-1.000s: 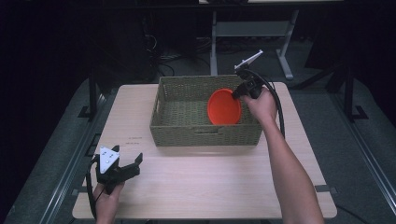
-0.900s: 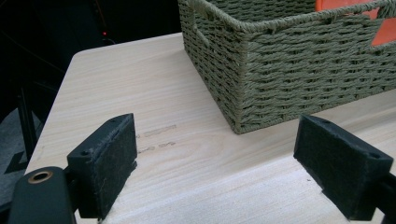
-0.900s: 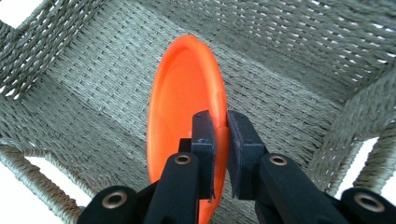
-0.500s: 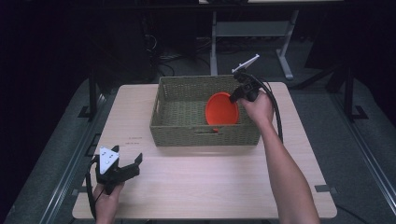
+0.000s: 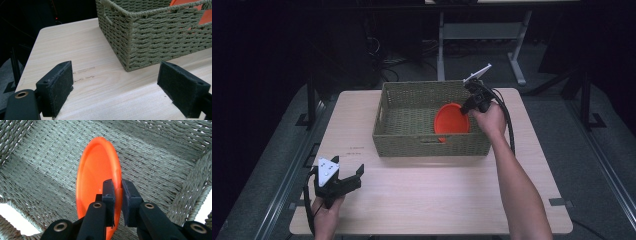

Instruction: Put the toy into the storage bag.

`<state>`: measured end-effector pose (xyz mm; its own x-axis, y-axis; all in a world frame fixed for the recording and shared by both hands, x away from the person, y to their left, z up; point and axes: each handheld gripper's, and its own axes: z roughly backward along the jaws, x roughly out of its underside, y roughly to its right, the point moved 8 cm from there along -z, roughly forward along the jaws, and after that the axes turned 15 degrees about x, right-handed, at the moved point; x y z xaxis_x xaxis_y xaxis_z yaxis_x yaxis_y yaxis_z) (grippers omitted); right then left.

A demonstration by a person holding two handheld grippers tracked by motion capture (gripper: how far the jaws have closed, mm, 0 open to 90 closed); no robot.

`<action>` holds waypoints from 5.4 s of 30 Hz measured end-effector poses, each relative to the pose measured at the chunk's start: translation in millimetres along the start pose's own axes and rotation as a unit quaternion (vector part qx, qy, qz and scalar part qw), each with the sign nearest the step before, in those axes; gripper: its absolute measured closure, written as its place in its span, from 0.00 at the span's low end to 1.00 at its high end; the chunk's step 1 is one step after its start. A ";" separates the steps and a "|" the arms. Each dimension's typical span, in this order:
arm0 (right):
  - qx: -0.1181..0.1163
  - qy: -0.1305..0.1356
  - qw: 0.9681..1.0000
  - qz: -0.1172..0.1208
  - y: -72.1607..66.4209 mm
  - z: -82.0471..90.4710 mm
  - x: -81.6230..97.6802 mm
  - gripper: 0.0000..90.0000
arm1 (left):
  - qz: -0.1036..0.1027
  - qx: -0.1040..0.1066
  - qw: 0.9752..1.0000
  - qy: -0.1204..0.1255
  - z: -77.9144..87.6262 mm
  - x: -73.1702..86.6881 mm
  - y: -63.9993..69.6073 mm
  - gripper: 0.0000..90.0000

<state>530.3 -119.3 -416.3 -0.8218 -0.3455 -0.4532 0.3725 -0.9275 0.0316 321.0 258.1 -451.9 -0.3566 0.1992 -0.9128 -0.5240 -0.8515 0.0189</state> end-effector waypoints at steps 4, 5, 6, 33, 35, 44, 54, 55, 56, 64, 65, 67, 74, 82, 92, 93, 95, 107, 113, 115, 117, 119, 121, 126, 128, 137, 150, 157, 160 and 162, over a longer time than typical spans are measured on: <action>0.002 -0.001 1.000 0.003 -0.5 0.1 0.4 0.90 | -0.001 0.000 1.000 0.001 -0.1 -0.1 0.2 0.14; 0.003 -0.001 1.000 0.004 -0.5 0.1 0.3 0.90 | -0.002 -0.001 1.000 -0.001 0.2 0.0 -0.2 0.14; 0.003 -0.001 1.000 0.003 -0.3 0.2 0.3 0.90 | -0.001 -0.001 1.000 -0.001 0.2 0.0 -0.2 0.14; 0.000 -0.008 1.000 -0.008 12.4 -2.3 8.4 0.86 | 0.001 0.002 1.000 0.000 -4.6 -2.0 1.7 0.14; 0.000 -0.011 1.000 -0.010 14.2 -3.3 9.5 0.86 | -0.001 0.004 1.000 0.000 -5.2 -2.1 2.2 0.14; 0.005 -0.006 1.000 -0.013 12.2 -3.5 7.6 0.84 | 0.001 0.004 1.000 0.002 -4.1 -1.9 2.2 0.14; 0.012 -0.009 1.000 -0.015 13.6 -5.8 9.4 0.79 | 0.000 0.004 1.000 0.001 -3.9 -1.6 2.1 0.14; 0.013 -0.008 1.000 -0.009 13.7 -5.8 9.8 0.79 | -0.001 0.005 1.000 0.001 -4.2 -1.6 2.2 0.14; 0.013 -0.008 1.000 -0.007 13.8 -5.4 10.0 0.79 | -0.002 0.005 1.000 0.002 -4.6 -1.7 2.4 0.14; 0.001 0.006 1.000 -0.018 13.6 0.1 9.3 0.78 | -0.001 0.005 1.000 0.001 -4.1 -1.6 2.1 0.14; 0.000 0.005 1.000 -0.018 12.9 -0.4 9.9 0.77 | -0.001 0.005 1.000 0.001 -4.1 -1.6 2.2 0.14; -0.003 0.002 1.000 -0.017 12.4 -1.6 11.6 0.76 | -0.004 0.004 1.000 -0.001 -3.8 -1.6 2.2 0.14; -0.024 0.010 1.000 -0.014 6.1 1.8 12.3 0.73 | -0.004 0.004 1.000 0.001 -4.1 -1.7 2.1 0.14; -0.034 0.018 0.999 -0.005 1.7 9.0 12.2 0.67 | -0.004 0.004 1.000 -0.001 -4.2 -1.6 2.8 0.14; -0.047 0.019 0.999 -0.011 4.9 13.7 20.2 0.58 | -0.003 0.005 1.000 -0.002 -4.6 -0.9 2.4 0.14; -0.049 0.017 0.999 -0.010 5.3 14.7 21.3 0.56 | -0.003 0.005 1.000 -0.002 -4.7 -0.9 2.5 0.14; -0.052 0.020 0.998 -0.010 6.3 17.5 22.3 0.54 | -0.004 0.005 1.000 -0.001 -4.5 -1.2 2.9 0.14; -0.090 0.037 0.995 -0.002 1.4 38.2 31.0 0.42 | -0.005 0.005 1.000 -0.001 -4.5 -1.4 3.2 0.14; -0.100 0.050 0.994 0.000 1.2 46.5 36.8 0.40 | -0.005 0.003 1.000 -0.002 -3.9 -1.2 2.6 0.14; -0.104 0.053 0.993 -0.002 2.2 49.5 38.6 0.38 | -0.005 0.004 1.000 -0.002 -4.0 -1.3 2.7 0.14; -0.109 0.058 0.992 -0.004 2.9 53.5 40.4 0.38 | -0.006 0.004 1.000 -0.002 -4.1 -1.2 2.8 0.14; -0.115 0.062 0.991 -0.007 3.6 57.4 42.3 0.38 | -0.008 0.005 1.000 -0.004 -4.5 -1.0 3.1 0.14; -0.115 0.064 0.991 -0.005 5.1 60.3 45.2 0.38 | -0.007 0.005 1.000 -0.003 -4.9 -1.1 3.4 0.14; -0.120 0.069 0.990 -0.004 8.6 66.0 52.0 0.37 | -0.007 0.004 1.000 -0.004 -4.8 -1.1 3.2 0.14; -0.121 0.068 0.990 -0.007 10.0 66.8 54.6 0.37 | -0.007 0.004 1.000 -0.003 -4.7 -1.2 3.1 0.14; -0.132 0.077 0.988 -0.007 14.7 71.5 67.8 0.36 | -0.008 0.003 1.000 -0.003 -4.3 -1.2 2.9 0.14; -0.146 0.082 0.986 -0.005 15.5 79.4 90.6 0.35 | -0.008 0.004 1.000 -0.003 -4.8 -1.2 4.5 0.14; -0.154 0.090 0.984 -0.008 15.9 85.9 105.6 0.34 | -0.009 0.004 1.000 -0.004 -5.6 -1.0 4.9 0.14; -0.162 0.089 0.983 -0.001 14.1 87.4 112.9 0.33 | -0.010 0.006 1.000 -0.006 -6.0 -0.9 5.9 0.14; -0.164 0.090 0.982 0.001 13.0 87.9 117.9 0.33 | -0.009 0.006 1.000 -0.006 -6.1 -0.9 5.9 0.14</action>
<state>400.4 -184.7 -391.0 -0.7425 -0.2894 -0.6041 0.5170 -0.8210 -0.2422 322.9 249.9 -453.5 -0.3559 0.2207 -0.9081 -0.5395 -0.8420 0.0068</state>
